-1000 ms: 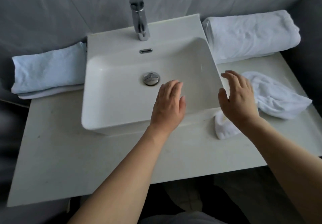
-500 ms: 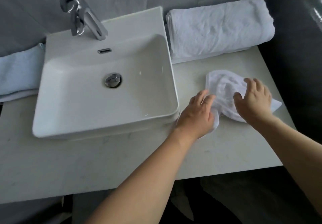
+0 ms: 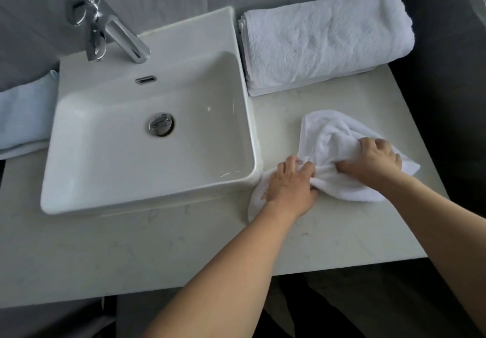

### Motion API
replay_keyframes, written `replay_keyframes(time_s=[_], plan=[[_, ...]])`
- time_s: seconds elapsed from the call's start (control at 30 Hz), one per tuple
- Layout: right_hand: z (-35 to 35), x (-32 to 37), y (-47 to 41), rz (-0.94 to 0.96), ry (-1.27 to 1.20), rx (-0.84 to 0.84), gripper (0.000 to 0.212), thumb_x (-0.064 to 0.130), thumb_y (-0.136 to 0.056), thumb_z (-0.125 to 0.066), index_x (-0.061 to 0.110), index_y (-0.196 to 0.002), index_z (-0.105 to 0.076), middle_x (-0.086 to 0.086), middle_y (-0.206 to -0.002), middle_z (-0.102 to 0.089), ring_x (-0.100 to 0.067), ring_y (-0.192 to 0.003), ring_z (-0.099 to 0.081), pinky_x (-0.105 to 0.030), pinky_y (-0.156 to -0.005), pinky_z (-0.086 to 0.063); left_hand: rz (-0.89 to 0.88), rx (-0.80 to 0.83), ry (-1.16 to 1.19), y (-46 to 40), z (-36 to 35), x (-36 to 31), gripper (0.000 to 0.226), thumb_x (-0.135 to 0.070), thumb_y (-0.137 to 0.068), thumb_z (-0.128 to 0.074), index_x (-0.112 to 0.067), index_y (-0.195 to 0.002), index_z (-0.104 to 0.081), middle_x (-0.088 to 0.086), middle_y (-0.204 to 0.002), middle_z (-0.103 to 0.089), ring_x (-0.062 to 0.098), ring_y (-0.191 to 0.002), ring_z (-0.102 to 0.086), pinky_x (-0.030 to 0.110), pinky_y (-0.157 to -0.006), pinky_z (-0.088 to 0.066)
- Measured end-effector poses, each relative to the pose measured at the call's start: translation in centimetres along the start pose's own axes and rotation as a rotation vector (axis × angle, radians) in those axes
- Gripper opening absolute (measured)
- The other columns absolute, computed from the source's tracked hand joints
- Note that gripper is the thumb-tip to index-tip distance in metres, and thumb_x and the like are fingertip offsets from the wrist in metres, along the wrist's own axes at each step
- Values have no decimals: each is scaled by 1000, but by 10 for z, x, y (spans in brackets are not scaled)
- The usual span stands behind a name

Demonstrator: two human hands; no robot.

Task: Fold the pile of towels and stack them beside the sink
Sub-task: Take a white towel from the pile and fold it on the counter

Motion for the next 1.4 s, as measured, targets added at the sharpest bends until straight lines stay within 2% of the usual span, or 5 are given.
replay_keyframes(time_s=[0.13,0.4,0.67,0.9,1.4], plan=[[-3,0,4,34,23,6,85,57,-60,-68,20,-131,-41,-9,-135,-44,-33,-127,-42,-42,-107,-30,11,17,-16,4,-5,-1,22,-28,-91,-55,-21,-112,-53,4,-148,-31,31,-128,-34,45,-99,-36],[-13,-2,13,45,-154,42,106,56,-65,-68,31,-150,-8,-8,-152,-26,-31,-141,-24,-46,-117,-11,87,79,161,11,11,13,15,-17,-84,-56,-19,-86,-41,6,-100,-56,32,-97,-53,37,-70,-41],[-21,9,26,34,-72,87,108,59,-62,-69,18,-148,-19,-13,-143,-42,-35,-131,-41,-44,-107,-29,179,174,298,34,-2,42,58,-28,-84,-62,-26,-136,-36,6,-123,-62,34,-114,-56,42,-93,-50],[-48,30,76,124,-149,349,64,52,-59,-80,14,-101,-51,-1,-88,-57,-17,-78,-55,-31,-59,-40,226,194,155,70,-10,93,63,-40,-82,-56,-50,-138,-30,-6,-145,-45,33,-129,-41,47,-103,-41],[-145,202,217,221,-279,676,32,41,-81,-73,21,-101,-58,-2,-105,-64,-11,-83,-61,-21,-69,-48,280,154,61,188,31,289,30,-21,-84,-51,-21,-114,-49,3,-130,-49,32,-122,-43,40,-89,-41]])
Point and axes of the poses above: each hand's wrist, its own y-axis away from the middle knuckle, its own z-axis out of the back of the hand, x = y × z, the point moved 4 cm from there along -y, towards the middle knuckle
